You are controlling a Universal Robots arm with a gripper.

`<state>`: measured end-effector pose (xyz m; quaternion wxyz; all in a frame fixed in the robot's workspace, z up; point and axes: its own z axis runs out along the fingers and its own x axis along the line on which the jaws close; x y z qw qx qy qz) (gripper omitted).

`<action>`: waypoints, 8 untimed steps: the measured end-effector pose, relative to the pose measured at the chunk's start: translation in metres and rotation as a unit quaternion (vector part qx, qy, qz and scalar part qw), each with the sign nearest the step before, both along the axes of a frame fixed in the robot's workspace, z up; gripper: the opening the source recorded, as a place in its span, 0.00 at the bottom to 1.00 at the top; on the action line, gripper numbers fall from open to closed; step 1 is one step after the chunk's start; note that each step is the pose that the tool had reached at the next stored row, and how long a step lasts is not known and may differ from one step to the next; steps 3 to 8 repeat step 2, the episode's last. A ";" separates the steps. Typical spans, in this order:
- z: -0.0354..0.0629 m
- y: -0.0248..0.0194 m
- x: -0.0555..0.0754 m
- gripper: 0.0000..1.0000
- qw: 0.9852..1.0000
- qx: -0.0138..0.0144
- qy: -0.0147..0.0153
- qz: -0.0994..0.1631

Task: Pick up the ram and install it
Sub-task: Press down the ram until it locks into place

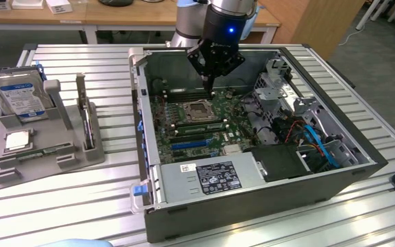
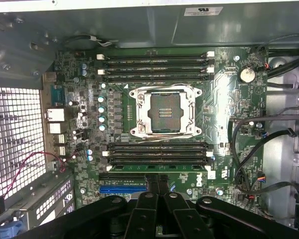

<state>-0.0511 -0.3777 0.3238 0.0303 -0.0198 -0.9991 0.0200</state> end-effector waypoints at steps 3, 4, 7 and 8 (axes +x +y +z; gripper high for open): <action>0.0000 0.0000 0.000 0.10 1.000 0.000 0.000 0.000; 0.0000 0.0000 0.000 0.10 1.000 0.000 0.000 0.000; 0.0000 0.0000 0.000 0.10 1.000 0.000 0.000 0.000; 0.0000 0.0000 0.000 0.10 1.000 0.000 0.000 0.000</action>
